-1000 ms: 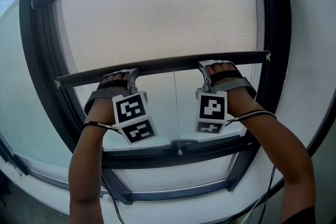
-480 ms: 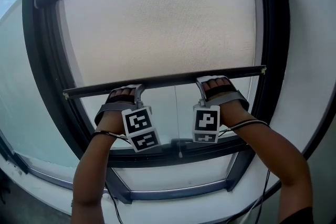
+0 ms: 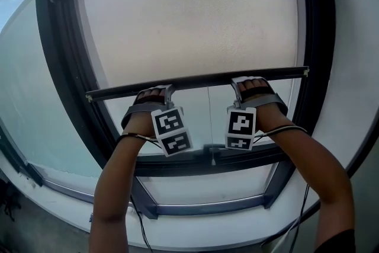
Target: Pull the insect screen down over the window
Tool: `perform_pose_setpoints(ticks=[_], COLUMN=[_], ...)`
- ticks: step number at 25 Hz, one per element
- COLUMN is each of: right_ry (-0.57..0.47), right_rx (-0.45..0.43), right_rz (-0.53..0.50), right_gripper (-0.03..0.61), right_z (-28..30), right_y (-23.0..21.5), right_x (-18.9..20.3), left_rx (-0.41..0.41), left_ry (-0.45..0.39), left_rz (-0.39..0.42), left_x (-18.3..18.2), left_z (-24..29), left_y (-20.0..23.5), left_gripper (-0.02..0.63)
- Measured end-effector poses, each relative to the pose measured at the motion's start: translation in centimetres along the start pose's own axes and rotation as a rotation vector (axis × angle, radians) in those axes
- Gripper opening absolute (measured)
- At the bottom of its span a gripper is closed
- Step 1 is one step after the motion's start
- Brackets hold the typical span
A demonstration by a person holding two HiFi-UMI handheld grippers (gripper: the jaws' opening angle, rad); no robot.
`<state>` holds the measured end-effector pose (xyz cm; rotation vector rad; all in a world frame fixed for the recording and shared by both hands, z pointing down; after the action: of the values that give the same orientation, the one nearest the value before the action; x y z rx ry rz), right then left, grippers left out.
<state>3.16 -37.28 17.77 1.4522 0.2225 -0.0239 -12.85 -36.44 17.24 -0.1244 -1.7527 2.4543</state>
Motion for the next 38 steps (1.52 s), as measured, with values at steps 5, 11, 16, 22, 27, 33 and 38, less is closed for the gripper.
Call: perform_pose_setpoints(ticks=[5, 11, 16, 22, 27, 33, 38], right_ry=[-0.011, -0.016, -0.015, -0.025, -0.005, -0.011, 0.004], right_rx=[-0.037, -0.055, -0.080, -0.100, -0.169, -0.205, -0.218], right_rz=[-0.015, -0.064, -0.075, -0.068, -0.127, -0.114, -0.105], right_gripper=[0.354, 0.354, 0.354, 0.354, 0.354, 0.354, 0.354], right_z=[0.0, 0.2, 0.2, 0.4, 0.4, 0.6, 0.6], right_y=[2.3, 5.7, 6.5, 7.4, 10.7, 12.9, 13.3], right_x=[-0.2, -0.5, -0.7, -0.8, -1.2, -1.9, -2.0], left_rx=[0.073, 0.110, 0.121, 0.126, 0.189, 0.196, 0.206], left_ry=[0.018, 0.033, 0.047, 0.059, 0.055, 0.048, 0.039], left_rz=[0.018, 0.019, 0.008, -0.002, 0.006, -0.013, -0.018], left_x=[-0.1, -0.3, -0.4, -0.7, -0.8, -0.5, -0.6], left_z=[0.5, 1.4, 1.7, 2.2, 3.3, 3.9, 3.9], left_y=[-1.9, -5.1, -6.2, -7.1, -10.4, -12.8, -13.2], left_gripper=[0.393, 0.393, 0.393, 0.393, 0.393, 0.393, 0.393])
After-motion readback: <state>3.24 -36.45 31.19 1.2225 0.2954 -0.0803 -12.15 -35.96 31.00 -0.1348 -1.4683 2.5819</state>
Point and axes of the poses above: the fingertips, and each gripper's own axes: z forward along the fingers, y to its left, x out of its underside, the point moved 9 cm from there along -z, backward along the fingers, and after that the axes turned 11 degrees about y, right-handed, at the moved point
